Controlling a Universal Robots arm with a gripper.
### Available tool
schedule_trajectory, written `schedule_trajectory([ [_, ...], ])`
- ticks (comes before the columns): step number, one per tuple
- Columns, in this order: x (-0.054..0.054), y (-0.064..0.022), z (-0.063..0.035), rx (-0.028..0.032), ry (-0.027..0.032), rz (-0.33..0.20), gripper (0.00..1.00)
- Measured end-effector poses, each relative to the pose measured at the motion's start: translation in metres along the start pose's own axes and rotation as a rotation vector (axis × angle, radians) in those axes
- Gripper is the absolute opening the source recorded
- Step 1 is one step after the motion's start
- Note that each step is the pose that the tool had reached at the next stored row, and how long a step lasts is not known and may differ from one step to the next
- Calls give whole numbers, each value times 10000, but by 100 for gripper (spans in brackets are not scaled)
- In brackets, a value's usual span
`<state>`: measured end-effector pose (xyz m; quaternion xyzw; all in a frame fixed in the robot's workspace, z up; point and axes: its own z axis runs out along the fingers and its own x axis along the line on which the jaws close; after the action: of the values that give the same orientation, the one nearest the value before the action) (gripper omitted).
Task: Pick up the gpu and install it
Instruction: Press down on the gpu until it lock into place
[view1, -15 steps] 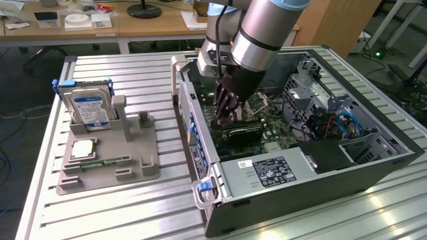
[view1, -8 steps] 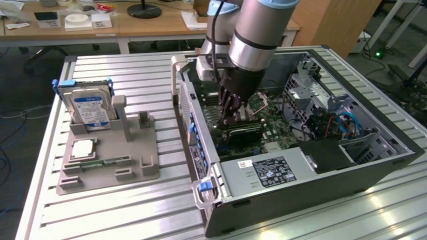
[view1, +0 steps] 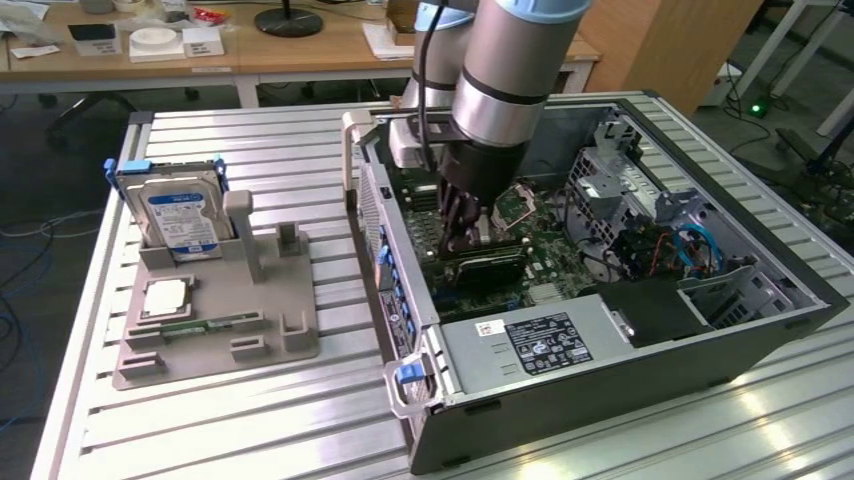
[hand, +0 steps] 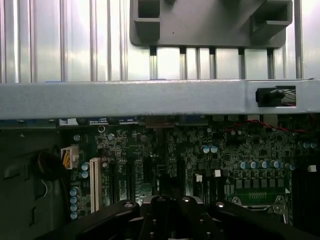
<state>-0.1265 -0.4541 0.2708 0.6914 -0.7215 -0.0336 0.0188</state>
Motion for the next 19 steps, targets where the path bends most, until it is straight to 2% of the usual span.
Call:
schedule_trajectory([
  [5,2,-4,66,0,0,0,11],
  [9,3,-4,78,-3,1,0,11],
  [11,1,-4,61,9,-14,0,11],
  [15,0,2,-10,34,-7,-1,11],
  [16,-1,2,-9,58,-11,-1,11],
  [17,0,4,-10,118,-18,-3,11],
  [18,0,3,-11,227,-27,-17,11],
  [19,-1,2,-11,396,-41,-39,11],
])
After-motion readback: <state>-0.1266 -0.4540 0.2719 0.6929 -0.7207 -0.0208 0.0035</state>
